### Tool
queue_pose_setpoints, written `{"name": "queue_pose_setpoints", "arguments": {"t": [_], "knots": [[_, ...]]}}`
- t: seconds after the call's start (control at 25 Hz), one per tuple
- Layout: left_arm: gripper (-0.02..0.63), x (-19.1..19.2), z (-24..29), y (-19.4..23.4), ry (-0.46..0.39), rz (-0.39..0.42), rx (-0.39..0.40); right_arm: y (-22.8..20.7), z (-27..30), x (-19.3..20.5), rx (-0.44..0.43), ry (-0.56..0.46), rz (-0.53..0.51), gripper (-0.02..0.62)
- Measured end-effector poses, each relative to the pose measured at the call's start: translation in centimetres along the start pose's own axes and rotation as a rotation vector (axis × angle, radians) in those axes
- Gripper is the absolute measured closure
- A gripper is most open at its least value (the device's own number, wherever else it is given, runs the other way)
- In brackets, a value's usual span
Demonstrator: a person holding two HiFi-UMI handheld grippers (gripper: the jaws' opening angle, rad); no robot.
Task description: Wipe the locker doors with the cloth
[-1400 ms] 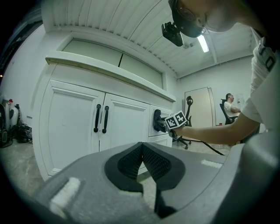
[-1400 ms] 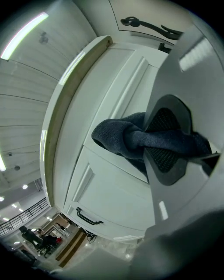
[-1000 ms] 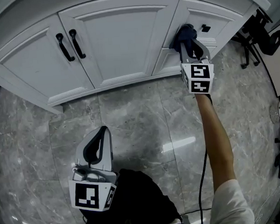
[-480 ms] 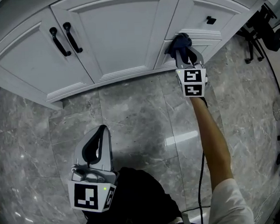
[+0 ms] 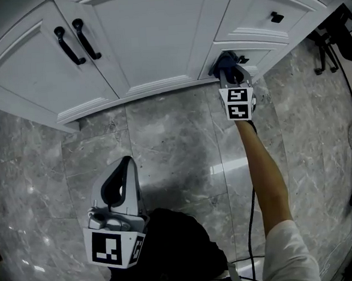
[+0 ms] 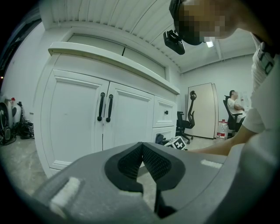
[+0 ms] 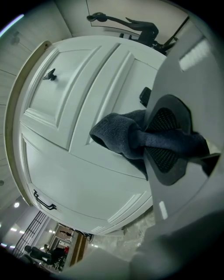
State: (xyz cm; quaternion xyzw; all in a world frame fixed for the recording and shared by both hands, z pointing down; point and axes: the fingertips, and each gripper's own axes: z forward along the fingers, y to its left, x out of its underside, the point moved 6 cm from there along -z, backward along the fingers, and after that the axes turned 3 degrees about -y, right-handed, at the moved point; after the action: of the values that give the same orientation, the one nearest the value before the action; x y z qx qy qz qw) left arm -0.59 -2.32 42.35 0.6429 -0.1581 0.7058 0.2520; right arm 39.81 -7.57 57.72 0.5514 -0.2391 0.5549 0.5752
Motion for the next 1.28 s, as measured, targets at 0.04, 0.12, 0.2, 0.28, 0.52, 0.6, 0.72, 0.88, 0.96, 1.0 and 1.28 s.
{"name": "queue_pose_setpoints", "arguments": {"t": [0.04,0.12,0.2,0.28,0.52,0.6,0.72,0.88,0.96,1.0,1.28], "knots": [[0.604,0.1,0.1,0.1,0.003,-0.002,-0.002,0.2,0.1,0.3,-0.005,0.004,0.0,0.514],[0.604,0.4,0.2,0.1,0.008,-0.004,0.0,0.5,0.3,1.0,-0.016,0.019,-0.003,0.514],[0.604,0.6,0.4,0.0,0.013,-0.005,0.004,0.7,0.6,2.0,-0.028,0.044,-0.013,0.514],[0.604,0.8,0.5,-0.1,0.019,-0.005,0.008,0.8,0.8,2.8,-0.037,0.059,-0.04,0.514],[0.604,0.9,0.4,0.4,0.026,0.001,-0.007,0.4,0.9,3.6,-0.046,0.063,-0.107,0.514],[0.604,1.0,0.4,0.4,0.027,-0.001,-0.01,0.1,0.9,3.9,-0.038,0.063,-0.106,0.514],[0.604,1.1,0.4,0.3,0.029,-0.003,-0.007,-0.5,0.8,4.2,-0.026,0.071,-0.107,0.514],[0.604,1.2,0.5,0.1,0.031,-0.004,-0.006,-1.7,0.8,5.1,-0.01,0.095,-0.123,0.514],[0.604,1.3,0.5,0.1,0.031,-0.003,-0.006,-2.4,0.8,5.9,-0.001,0.12,-0.134,0.514],[0.604,1.3,0.6,0.1,0.032,-0.003,-0.006,-2.9,0.8,6.5,0.004,0.136,-0.136,0.514],[0.604,1.7,0.8,-0.1,0.044,-0.006,-0.004,-5.6,1.1,9.2,0.032,0.201,-0.074,0.512]]}}
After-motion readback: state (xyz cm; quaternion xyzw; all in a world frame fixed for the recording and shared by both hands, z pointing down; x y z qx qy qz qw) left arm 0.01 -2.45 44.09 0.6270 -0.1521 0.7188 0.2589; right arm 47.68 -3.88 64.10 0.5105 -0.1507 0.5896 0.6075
